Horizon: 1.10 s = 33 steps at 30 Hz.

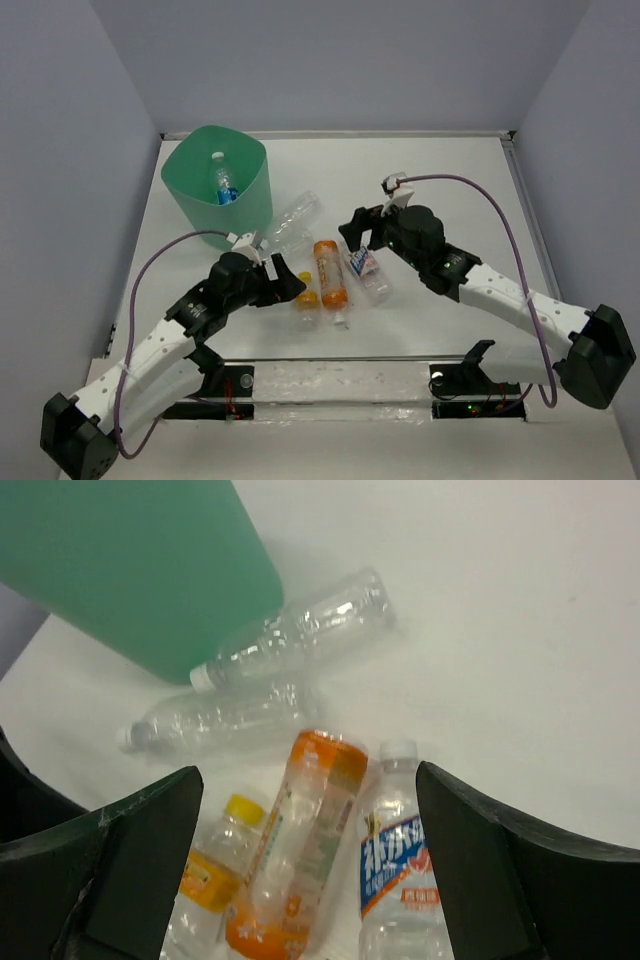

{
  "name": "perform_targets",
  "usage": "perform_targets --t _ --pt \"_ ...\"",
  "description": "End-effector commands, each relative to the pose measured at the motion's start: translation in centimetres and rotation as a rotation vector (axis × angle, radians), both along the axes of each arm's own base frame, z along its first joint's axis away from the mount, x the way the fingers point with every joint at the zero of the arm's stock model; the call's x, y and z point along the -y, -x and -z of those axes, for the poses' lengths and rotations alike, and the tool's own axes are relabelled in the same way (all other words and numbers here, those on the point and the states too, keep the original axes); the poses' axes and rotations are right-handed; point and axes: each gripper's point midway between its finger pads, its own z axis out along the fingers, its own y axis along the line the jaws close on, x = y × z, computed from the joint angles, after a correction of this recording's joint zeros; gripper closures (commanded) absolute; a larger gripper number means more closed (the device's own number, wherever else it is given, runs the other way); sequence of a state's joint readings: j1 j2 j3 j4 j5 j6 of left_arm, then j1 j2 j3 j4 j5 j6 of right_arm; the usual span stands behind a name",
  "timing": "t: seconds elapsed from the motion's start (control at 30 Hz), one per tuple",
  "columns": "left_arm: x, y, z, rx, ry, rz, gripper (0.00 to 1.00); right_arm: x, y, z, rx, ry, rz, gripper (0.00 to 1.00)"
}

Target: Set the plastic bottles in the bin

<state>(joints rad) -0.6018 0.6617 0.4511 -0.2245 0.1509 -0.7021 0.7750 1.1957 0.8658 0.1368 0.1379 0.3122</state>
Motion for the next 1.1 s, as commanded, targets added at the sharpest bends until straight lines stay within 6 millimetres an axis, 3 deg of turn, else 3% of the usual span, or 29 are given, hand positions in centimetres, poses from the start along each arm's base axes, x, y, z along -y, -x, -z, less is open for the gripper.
perform_targets --t 0.0,0.03,0.07,0.17,0.3,0.4,0.63,0.87,1.03,1.07 --pt "2.3 0.6 2.4 -0.088 -0.052 0.026 0.01 2.5 3.1 4.7 -0.133 0.012 0.017 0.08" --pt "2.7 0.8 2.8 -0.104 -0.058 0.028 0.01 3.2 3.8 6.9 -0.175 0.041 0.021 0.08" --pt "3.1 0.9 3.1 -0.11 -0.065 0.031 0.01 3.2 3.9 6.5 -0.172 0.028 0.022 0.08" --pt "3.6 0.3 4.1 -0.109 -0.126 -0.005 0.01 4.3 4.9 9.9 -0.228 0.078 0.035 0.1" --pt "2.8 0.0 5.8 -0.133 -0.191 -0.062 0.01 4.7 5.1 11.5 -0.255 0.133 0.038 0.1" --pt "2.4 -0.8 6.3 -0.128 -0.219 -0.105 0.01 5.2 4.8 12.5 -0.269 0.193 0.054 0.05" --pt "3.1 -1.3 8.1 -0.162 -0.271 -0.095 0.01 4.2 3.3 13.3 -0.312 0.288 0.053 0.03" --pt "3.3 -2.0 8.4 -0.141 -0.293 -0.091 0.01 3.8 1.6 13.1 -0.319 0.381 0.069 0.04" --pt "3.2 -2.2 8.6 -0.131 -0.309 -0.088 0.12 3.5 0.8 14.3 -0.345 0.458 0.066 0.04" --pt "3.2 -2.2 8.5 -0.125 -0.304 -0.089 0.21 3.6 0.7 14.9 -0.357 0.479 0.071 0.04"
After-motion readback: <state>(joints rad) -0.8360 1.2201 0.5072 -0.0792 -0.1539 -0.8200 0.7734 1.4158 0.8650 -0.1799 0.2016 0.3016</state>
